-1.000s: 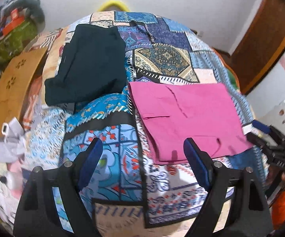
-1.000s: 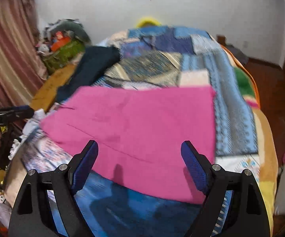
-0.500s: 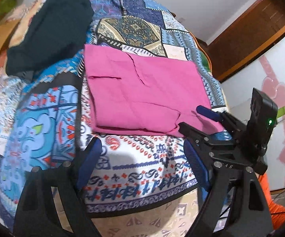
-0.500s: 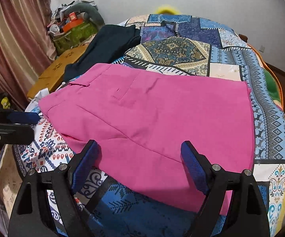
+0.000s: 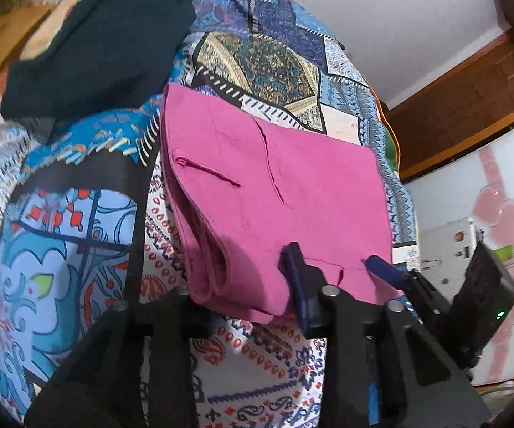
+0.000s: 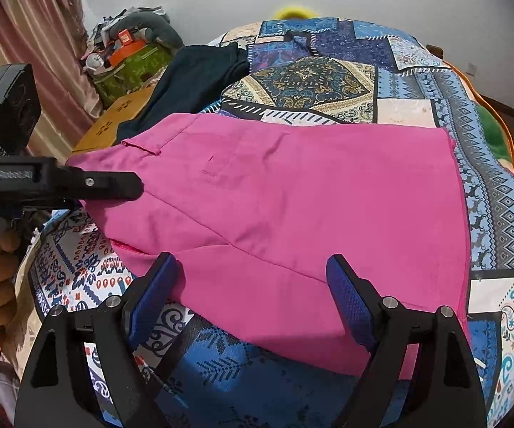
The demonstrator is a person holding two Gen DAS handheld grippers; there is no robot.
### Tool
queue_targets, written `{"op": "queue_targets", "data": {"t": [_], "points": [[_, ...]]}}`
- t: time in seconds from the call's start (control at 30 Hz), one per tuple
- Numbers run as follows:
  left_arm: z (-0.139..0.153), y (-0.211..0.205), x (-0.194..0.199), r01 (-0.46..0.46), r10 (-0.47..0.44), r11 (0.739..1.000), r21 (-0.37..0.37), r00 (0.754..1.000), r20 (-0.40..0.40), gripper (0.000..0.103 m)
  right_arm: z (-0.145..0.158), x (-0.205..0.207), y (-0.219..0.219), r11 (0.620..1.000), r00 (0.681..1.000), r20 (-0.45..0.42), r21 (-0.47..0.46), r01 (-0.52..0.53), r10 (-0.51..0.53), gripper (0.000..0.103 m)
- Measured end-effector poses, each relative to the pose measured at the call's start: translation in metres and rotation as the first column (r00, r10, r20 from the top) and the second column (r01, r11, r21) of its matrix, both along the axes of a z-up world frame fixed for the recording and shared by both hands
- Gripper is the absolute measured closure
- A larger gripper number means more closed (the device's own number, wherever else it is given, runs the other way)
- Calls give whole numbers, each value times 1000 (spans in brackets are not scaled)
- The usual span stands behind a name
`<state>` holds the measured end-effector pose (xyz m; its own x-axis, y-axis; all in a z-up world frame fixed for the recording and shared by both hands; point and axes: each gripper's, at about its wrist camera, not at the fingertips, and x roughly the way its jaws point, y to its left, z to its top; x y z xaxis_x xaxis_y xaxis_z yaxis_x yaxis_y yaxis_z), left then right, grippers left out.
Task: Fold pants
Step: 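Open both grippers and flatten the folded trousers on the quilt, then grasp the trouser edge with the left gripper and fold it over onto the stack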
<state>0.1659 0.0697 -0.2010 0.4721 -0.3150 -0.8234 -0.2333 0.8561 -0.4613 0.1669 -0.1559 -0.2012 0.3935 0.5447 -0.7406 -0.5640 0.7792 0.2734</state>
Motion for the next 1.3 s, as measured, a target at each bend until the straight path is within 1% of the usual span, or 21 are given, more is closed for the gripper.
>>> {"op": "queue_targets", "data": {"t": [0.07, 0.13, 0.23, 0.27, 0.33, 0.4, 0.47, 0.6, 0.63, 0.7, 0.77, 0.9, 1.03, 1.2, 1.3], "points": [[4, -3, -3, 10, -11, 999, 50, 1000, 15, 80, 3, 0, -2, 1000, 1000, 3, 5, 0, 0, 20], [11, -4, -8, 14, -18, 993, 114, 999, 38, 81, 5, 0, -7, 1000, 1000, 4, 15, 14, -14, 20], [30, -2, -16, 6, -27, 972, 236, 996, 85, 82, 8, 3, -17, 999, 999, 2, 20, 46, -47, 19], [36, -2, -21, 3, -32, 957, 290, 995, 97, 83, 8, 4, -22, 998, 998, -4, 20, 59, -59, 19], [49, -2, -29, 2, -56, 914, 406, 991, 120, 83, 6, 5, -27, 997, 997, -20, 15, 70, -69, 19], [57, 0, -35, -6, -66, 879, 477, 989, 134, 83, 0, 4, -29, 998, 997, -37, -16, 62, -63, 19], [64, 1, -39, -6, -80, 860, 511, 986, 147, 83, -5, -1, -28, 998, 998, -30, -37, 54, -55, 19], [75, -11, -34, -8, -112, 821, 571, 978, 176, 83, -6, -2, -29, 998, 997, -41, -15, 63, -64, 19], [78, -14, -33, -5, -123, 818, 576, 975, 183, 83, -6, -2, -28, 998, 997, -39, -16, 65, -66, 19], [85, -23, -28, 7, -150, 819, 574, 968, 202, 83, -7, -2, -27, 997, 997, -34, -20, 70, -70, 19], [92, -31, -22, 23, -175, 827, 562, 960, 218, 83, -7, -3, -28, 997, 997, -36, -19, 72, -73, 19], [107, -44, -5, 78, -220, 871, 486, 945, 242, 84, -7, -3, -28, 997, 996, -41, -18, 77, -77, 19], [114, -59, 13, 145, -258, 907, 396, 934, 248, 84, -7, -4, -28, 996, 996, -44, -14, 83, -84, 20], [108, -72, 32, 198, -271, 934, 297, 935, 228, 86, -8, -4, -29, 996, 995, -51, -2, 90, -90, 20], [100, -72, 43, 210, -246, 960, 186, 948, 203, 86, -8, -4, -29, 996, 994, -53, 3, 91, -91, 20]]}}
